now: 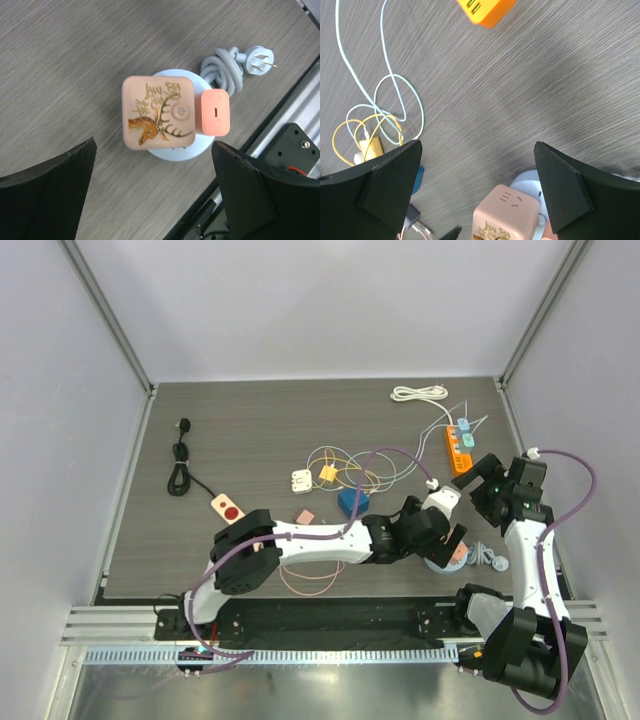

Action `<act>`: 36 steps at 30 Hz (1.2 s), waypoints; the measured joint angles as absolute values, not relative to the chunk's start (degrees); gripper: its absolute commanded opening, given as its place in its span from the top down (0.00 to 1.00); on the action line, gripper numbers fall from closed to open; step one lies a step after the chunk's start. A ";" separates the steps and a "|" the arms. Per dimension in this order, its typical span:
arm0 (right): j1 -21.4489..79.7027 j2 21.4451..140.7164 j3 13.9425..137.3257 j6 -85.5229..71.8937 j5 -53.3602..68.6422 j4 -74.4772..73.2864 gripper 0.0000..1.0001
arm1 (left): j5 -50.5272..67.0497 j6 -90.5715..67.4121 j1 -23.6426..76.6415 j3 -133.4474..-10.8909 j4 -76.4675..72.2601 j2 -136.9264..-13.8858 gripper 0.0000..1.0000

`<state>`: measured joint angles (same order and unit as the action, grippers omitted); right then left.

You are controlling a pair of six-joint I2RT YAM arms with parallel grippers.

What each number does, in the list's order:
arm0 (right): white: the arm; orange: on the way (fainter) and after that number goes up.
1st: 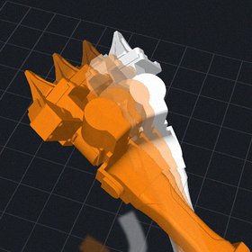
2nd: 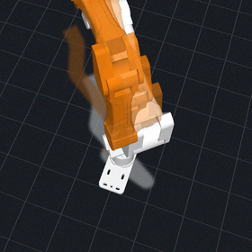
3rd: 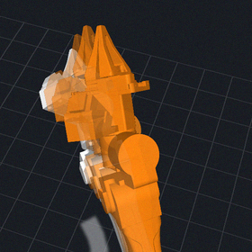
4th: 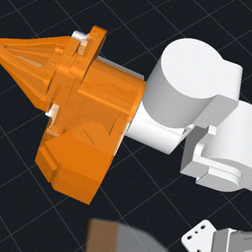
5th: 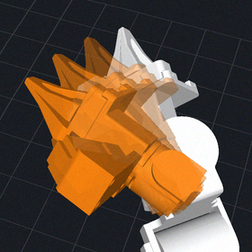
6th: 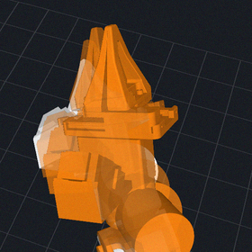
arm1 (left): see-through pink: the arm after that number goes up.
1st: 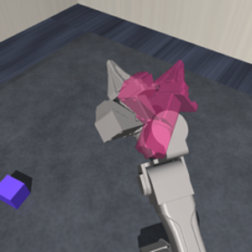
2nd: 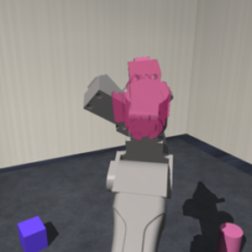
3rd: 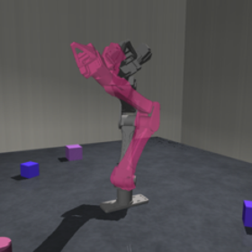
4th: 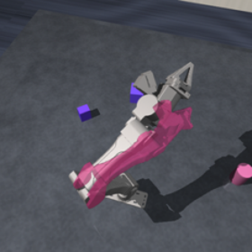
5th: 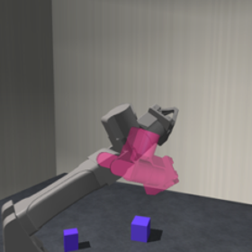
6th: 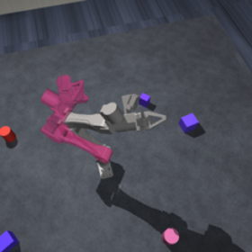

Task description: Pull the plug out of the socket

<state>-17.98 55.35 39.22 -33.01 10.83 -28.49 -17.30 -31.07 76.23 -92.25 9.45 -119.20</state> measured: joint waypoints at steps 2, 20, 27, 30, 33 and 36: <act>-18.00 55.09 39.22 -32.95 11.66 -28.71 0.00 | -17.93 -30.74 76.14 -94.06 10.57 -120.53 0.03; -18.02 52.12 40.10 -30.28 15.53 -29.34 0.00 | -20.47 -29.61 75.96 -102.06 15.53 -128.42 0.52; -18.02 50.87 39.03 -30.74 14.92 -29.69 0.00 | -20.49 -30.48 73.58 -100.44 15.27 -127.37 0.87; -18.02 51.05 37.74 -30.44 15.31 -29.82 0.00 | -20.88 -30.63 71.68 -97.43 15.49 -125.12 0.94; -18.02 51.68 36.93 -30.04 17.50 -29.80 0.00 | -21.37 -31.09 70.02 -95.35 16.82 -123.28 1.00; -18.02 51.79 35.86 -30.06 19.29 -29.52 0.00 | -21.93 -31.81 68.86 -94.17 18.46 -122.02 1.00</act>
